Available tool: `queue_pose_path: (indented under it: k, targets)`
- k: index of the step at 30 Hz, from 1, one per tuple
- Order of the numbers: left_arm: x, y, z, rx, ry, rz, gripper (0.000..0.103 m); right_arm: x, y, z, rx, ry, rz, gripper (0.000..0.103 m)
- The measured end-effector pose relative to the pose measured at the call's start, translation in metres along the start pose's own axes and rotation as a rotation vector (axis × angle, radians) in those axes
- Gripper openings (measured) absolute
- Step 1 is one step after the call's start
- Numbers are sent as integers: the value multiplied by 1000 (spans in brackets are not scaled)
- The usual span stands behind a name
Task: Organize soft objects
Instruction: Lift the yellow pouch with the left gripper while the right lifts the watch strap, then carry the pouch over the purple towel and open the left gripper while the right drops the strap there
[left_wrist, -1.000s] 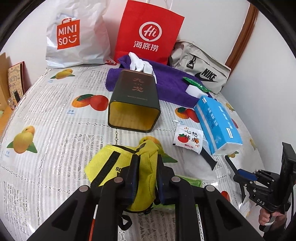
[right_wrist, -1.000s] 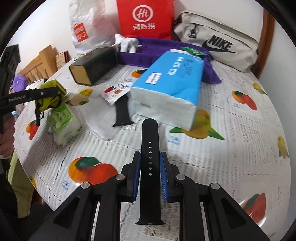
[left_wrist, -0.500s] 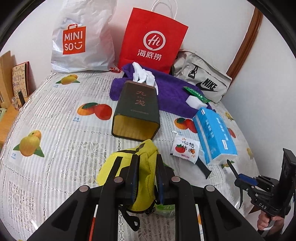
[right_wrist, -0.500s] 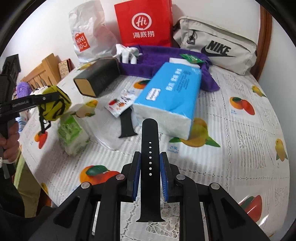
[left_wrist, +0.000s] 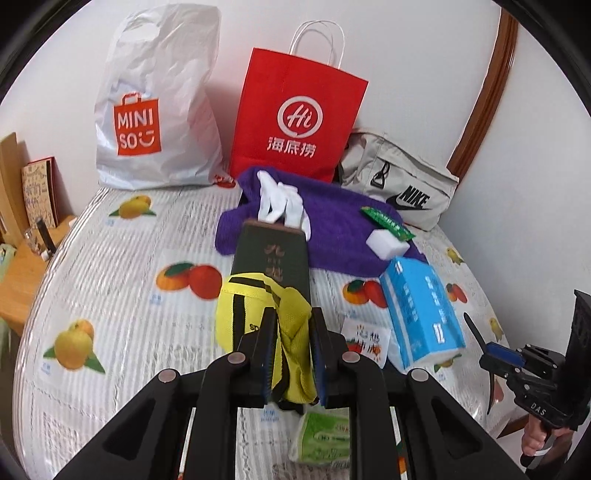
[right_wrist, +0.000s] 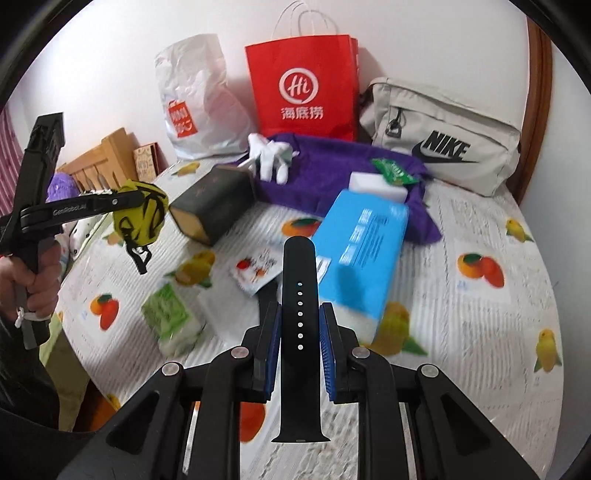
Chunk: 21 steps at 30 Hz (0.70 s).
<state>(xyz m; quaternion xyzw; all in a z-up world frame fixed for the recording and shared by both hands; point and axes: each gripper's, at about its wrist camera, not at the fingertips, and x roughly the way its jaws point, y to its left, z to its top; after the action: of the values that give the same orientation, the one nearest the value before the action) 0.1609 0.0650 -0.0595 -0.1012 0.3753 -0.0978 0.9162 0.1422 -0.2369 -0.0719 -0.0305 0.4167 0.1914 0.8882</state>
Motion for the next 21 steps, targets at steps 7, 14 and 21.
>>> queue_pose_path:
  k: [7,14,21]
  targets:
    - [-4,1,17,-1,-21,-12,15,6,-4,23,-16,-23,1,20]
    - [-12,1,35,0,-58,-9,15,12,-9,38,-16,-37,-4,20]
    - [-3,1,56,13,-76,6,15,27,-23,58,1,-38,-29,20]
